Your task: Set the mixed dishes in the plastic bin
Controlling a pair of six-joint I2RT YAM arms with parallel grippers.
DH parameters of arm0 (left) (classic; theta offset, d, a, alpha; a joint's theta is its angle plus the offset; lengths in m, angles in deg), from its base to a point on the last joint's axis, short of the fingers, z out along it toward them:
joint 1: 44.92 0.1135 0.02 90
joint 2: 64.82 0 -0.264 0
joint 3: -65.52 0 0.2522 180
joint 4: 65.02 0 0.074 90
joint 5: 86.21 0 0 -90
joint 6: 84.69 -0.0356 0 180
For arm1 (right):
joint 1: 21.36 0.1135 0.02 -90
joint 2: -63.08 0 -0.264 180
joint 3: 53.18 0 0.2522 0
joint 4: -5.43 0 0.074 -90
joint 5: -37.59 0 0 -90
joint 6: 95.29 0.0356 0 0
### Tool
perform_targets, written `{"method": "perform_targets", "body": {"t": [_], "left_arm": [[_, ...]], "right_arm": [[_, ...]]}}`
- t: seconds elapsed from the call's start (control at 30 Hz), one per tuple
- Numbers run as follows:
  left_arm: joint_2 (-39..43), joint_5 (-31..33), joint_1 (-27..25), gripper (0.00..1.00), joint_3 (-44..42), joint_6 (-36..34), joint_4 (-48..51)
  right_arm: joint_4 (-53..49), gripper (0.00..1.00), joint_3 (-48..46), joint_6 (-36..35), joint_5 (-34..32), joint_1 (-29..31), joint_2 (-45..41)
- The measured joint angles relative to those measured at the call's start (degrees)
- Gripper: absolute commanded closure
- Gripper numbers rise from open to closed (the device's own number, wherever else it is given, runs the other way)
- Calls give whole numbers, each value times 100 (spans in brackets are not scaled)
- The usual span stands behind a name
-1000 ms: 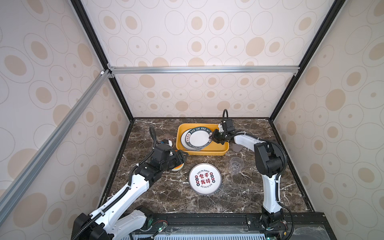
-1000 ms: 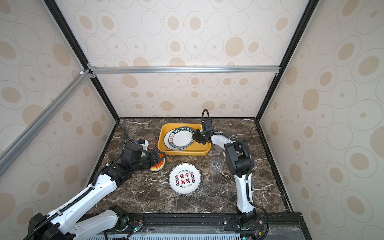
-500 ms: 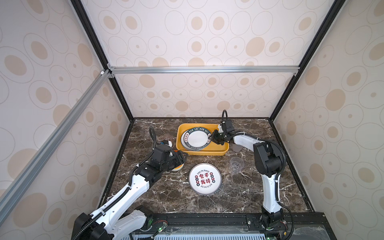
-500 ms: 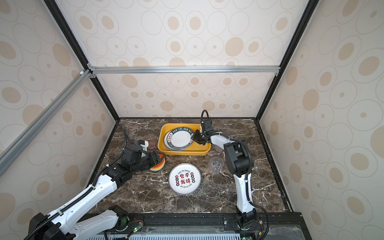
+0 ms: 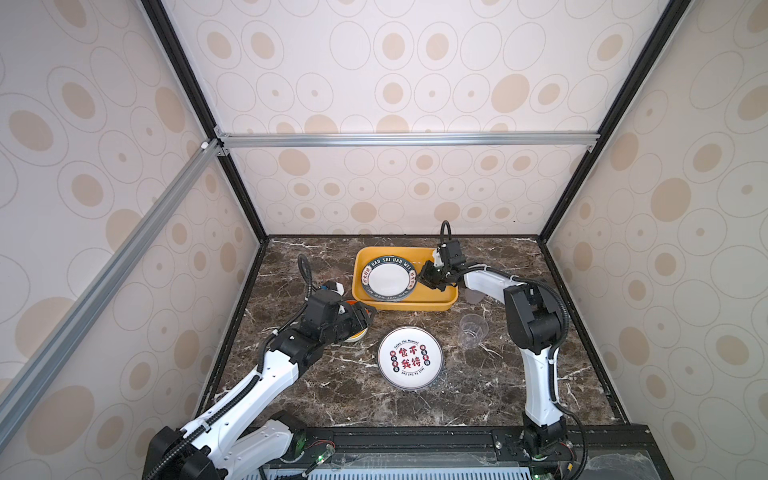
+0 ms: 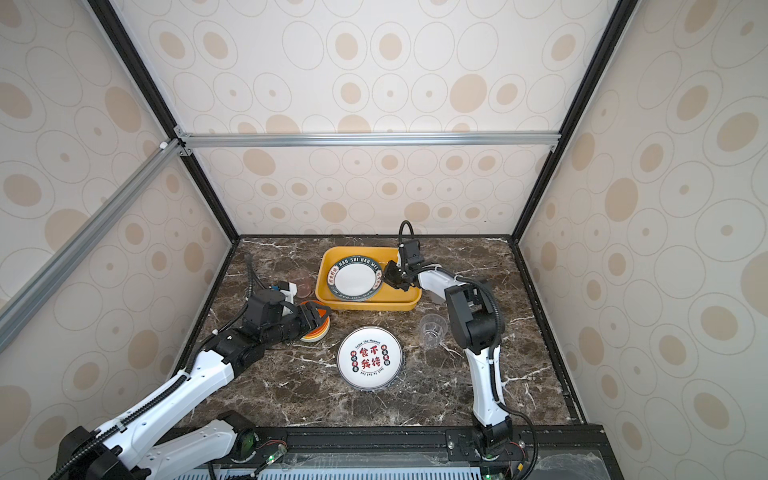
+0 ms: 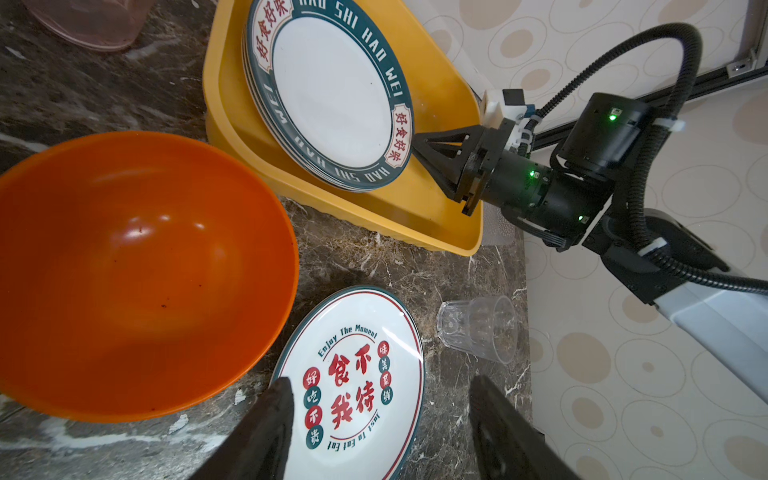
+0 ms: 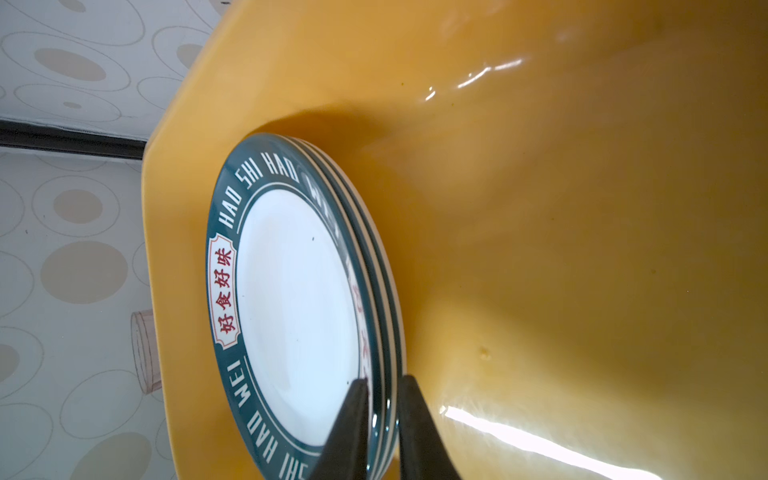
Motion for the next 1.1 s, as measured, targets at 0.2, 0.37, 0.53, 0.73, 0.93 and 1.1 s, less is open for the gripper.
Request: {"method": "perform_targets", "body": {"t": [0.2, 0.37, 0.53, 0.73, 0.93, 1.1], "left_arm": [[24, -9, 0, 33, 0, -4, -7], [28, -61, 2, 35, 0, -20, 0], [173, -114, 2, 35, 0, -103, 85], [251, -151, -11, 36, -11, -225, 249], [326, -98, -267, 37, -157, -271, 317], [358, 61, -730, 37, -422, -260, 302]], "right_arm": [[-160, 75, -2, -111, -50, 9, -24], [-431, 71, -142, -260, -125, 11, -409], [-531, 68, -664, -369, -85, 39, -1276], [-728, 70, -1342, -577, 127, 111, -2271], [-1080, 70, -2109, -835, 249, 140, -3303], [-1248, 70, -2691, -1025, 334, 199, -4118]]}}
